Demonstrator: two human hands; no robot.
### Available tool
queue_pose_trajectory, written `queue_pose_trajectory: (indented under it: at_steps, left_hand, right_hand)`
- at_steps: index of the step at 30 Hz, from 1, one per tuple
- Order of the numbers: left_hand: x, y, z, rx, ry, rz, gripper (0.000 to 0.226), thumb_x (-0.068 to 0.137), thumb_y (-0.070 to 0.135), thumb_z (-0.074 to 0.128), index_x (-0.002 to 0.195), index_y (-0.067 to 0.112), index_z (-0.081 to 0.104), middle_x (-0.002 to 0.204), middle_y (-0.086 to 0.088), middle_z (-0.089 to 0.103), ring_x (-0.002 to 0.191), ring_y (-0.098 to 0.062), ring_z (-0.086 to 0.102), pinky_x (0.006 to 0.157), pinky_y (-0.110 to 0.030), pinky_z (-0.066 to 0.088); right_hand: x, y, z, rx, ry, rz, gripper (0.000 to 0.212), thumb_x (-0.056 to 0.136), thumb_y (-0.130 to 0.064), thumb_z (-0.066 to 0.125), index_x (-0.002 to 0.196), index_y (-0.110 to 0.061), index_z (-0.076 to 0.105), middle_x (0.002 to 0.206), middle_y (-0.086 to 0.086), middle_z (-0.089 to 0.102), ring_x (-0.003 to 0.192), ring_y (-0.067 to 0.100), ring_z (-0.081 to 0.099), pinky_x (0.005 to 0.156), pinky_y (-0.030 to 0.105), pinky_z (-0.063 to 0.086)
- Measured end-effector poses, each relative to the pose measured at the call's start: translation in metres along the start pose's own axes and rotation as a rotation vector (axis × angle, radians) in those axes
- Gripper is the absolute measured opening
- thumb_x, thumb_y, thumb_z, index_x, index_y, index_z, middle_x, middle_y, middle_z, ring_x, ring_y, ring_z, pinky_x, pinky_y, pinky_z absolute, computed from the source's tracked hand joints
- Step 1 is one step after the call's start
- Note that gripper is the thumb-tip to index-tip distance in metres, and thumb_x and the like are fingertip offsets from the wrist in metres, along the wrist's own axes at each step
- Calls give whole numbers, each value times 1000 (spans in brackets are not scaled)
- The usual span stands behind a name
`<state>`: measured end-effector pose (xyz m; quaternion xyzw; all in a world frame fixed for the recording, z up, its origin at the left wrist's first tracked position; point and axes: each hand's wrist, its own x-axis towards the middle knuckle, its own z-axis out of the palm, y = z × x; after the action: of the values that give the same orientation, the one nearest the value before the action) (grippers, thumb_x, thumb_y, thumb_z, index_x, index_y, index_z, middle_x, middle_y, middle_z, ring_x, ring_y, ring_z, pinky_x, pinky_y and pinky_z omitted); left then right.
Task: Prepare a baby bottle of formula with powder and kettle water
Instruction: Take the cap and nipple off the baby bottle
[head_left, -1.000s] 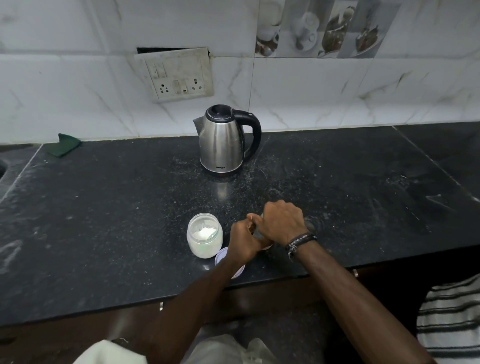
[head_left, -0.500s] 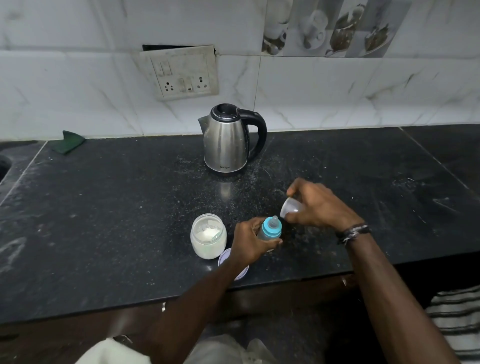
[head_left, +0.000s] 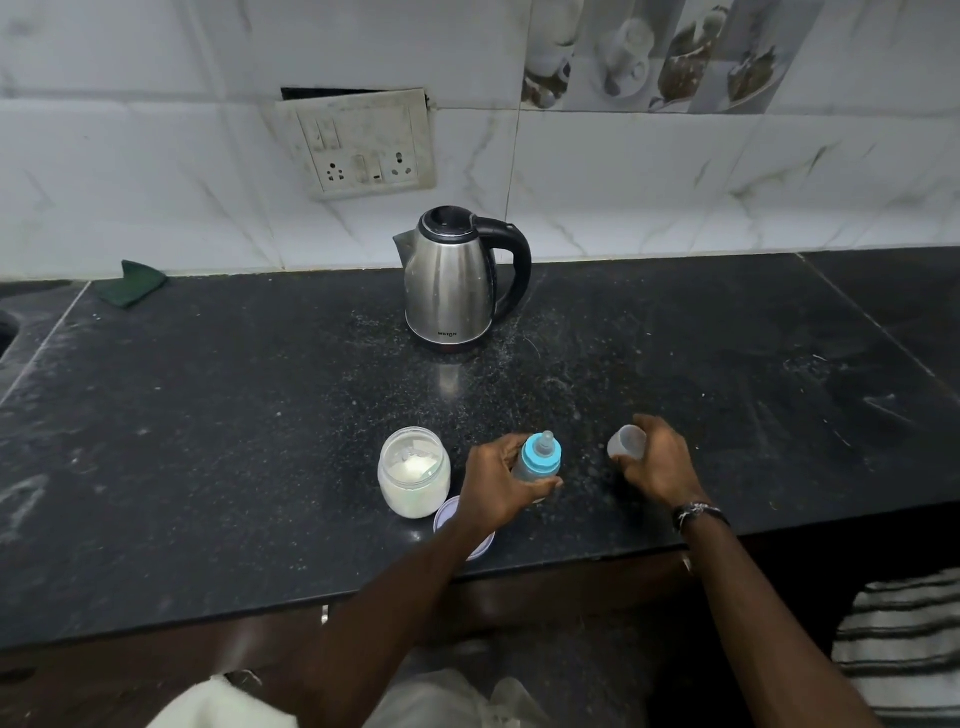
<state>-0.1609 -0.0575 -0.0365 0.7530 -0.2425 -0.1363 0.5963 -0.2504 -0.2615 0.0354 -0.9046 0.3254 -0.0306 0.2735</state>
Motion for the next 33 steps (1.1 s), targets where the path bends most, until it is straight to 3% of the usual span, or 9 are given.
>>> queue_pose_trajectory:
  at_steps: [7,12,15,19,22,25,27,30,33]
  left_hand:
    - [-1,-1,1,26,22,23,66,66,23,95,125,15,67,123,1,72,110,-5,69,94,-22,56]
    - [0,-5,3,38,28,16,66,67,25,95,126,15,66,124,0,72,111,-9,69,96,-29,57]
    - [1,-8,4,29,31,7,66,65,25,96,124,16,67,122,1,73,110,-8,70,95,-34,59]
    - [1,-11,5,16,38,16,66,65,23,96,124,18,67,122,2,73,109,-7,70,95,-35,59]
    - [2,-11,5,0,35,20,64,64,23,96,121,22,67,118,4,74,107,-6,70,94,-36,59]
    - [2,-11,3,-28,31,18,58,63,27,96,114,19,69,109,4,77,99,-10,73,89,-41,60]
    - [2,-10,2,-53,17,11,51,63,28,93,109,20,71,103,3,78,94,-13,75,84,-48,61]
    - [2,-10,1,-59,24,4,41,59,29,90,96,28,72,91,3,79,84,-11,74,77,-50,61]
    - [5,-13,1,-19,22,20,49,53,36,87,98,22,74,88,4,78,81,-9,73,74,-47,61]
  right_hand:
    - [4,8,11,-97,-64,-21,79,78,-12,78,146,-6,39,144,16,48,130,33,47,105,44,43]
    - [9,9,6,-183,-133,8,94,72,-20,85,149,-11,32,146,15,45,132,35,46,104,48,44]
    - [10,3,-4,-232,-151,5,92,73,-29,85,147,-13,33,141,17,45,127,38,49,101,49,46]
    - [6,-28,-22,-212,-83,-78,71,84,-45,73,141,-13,45,136,15,51,122,34,53,99,45,47]
    - [-4,-62,-28,-145,-28,-173,52,89,-58,58,115,-14,65,100,5,70,94,25,66,82,41,54]
    - [-21,-92,-20,-174,-71,-185,65,90,-72,41,68,-13,59,65,2,61,65,25,61,60,34,47]
    - [-30,-104,-8,-274,-95,-205,67,89,-74,40,63,-13,52,69,6,59,67,27,60,60,33,42]
    - [-34,-113,10,-437,-84,-239,53,87,-62,55,90,-9,62,101,14,67,93,35,65,76,39,50]
    - [-34,-116,19,-472,-44,-259,44,81,-51,61,97,-9,63,108,15,68,97,36,66,78,38,52]
